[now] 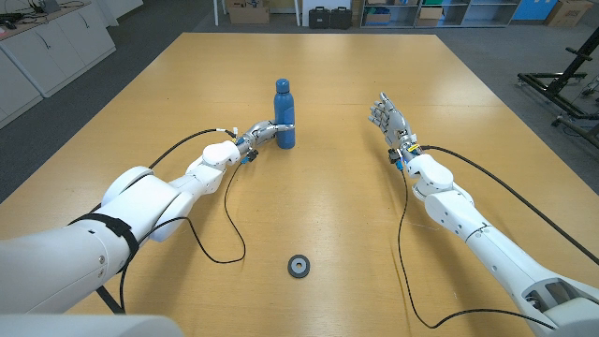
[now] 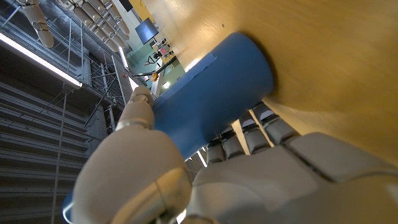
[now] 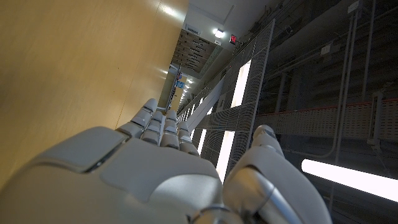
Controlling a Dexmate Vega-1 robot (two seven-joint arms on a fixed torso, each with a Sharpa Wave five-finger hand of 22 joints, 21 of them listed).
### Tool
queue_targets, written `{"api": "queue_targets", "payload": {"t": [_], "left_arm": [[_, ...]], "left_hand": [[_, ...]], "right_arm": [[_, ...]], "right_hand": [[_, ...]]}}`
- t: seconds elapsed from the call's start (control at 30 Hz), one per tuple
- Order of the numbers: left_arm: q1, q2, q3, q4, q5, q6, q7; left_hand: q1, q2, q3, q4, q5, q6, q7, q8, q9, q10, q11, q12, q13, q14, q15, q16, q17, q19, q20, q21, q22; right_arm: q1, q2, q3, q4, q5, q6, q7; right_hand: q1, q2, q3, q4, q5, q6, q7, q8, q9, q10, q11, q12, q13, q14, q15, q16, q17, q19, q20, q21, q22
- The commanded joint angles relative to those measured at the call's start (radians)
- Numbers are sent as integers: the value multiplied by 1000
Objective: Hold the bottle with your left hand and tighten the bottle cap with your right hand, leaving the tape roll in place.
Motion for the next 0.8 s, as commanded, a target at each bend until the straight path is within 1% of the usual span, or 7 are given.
{"api": "queue_targets", "payload": {"t": [0.03,0.27,0.4,0.57,0.63,0.8], "left_arm": [[13,-16,-29,2,-32,7,15],[23,-20,-41,1,-35,-11,14],[28,-17,-52,-3,-39,-44,1],[44,-11,-61,-14,-31,-122,7],[53,-6,-65,-22,-26,-160,14],[87,14,-79,-66,-22,-234,17]], "left_hand": [[38,34,20,4,-4,71,-14,16,0,45,-6,9,0,43,-158,9,2,37,-164,8,2],[48,44,27,7,-8,107,-16,24,-2,77,-11,11,-1,71,-160,8,2,61,-165,10,3],[49,47,28,9,-9,117,-18,25,-3,90,-13,12,-1,81,-161,7,3,68,-165,10,3],[54,52,32,9,-10,130,-19,28,-3,99,-14,11,-1,89,-164,6,3,76,-166,10,3],[57,55,34,9,-11,138,-23,29,-4,114,-14,14,-1,94,-167,4,3,80,-165,10,4],[66,61,41,7,-12,157,-24,32,-5,132,-16,14,-1,112,-170,3,3,95,-165,11,5]], "right_arm": [[-2,4,0,8,1,4,-2],[-5,9,2,11,0,12,-6],[-8,9,2,9,1,15,-6],[-11,7,2,6,-1,18,-5],[-13,7,3,3,-1,21,-5],[-22,4,5,-6,-2,28,-7]], "right_hand": [[9,3,1,-9,3,7,20,4,2,9,3,5,1,5,0,8,0,9,2,-3,5],[9,4,1,-10,3,8,21,4,2,10,4,5,-1,9,0,9,-1,11,2,-5,5],[9,4,1,-10,3,9,22,5,2,11,3,6,-3,9,0,9,-1,12,0,-5,5],[9,4,0,-11,3,11,23,5,2,12,4,6,-4,9,0,9,-2,14,1,-6,5],[9,4,0,-11,3,11,23,5,2,13,3,6,-5,9,-1,9,-2,15,1,-6,5],[9,5,0,-11,3,13,23,6,2,13,0,6,-6,10,-2,10,-2,16,1,-7,5]]}}
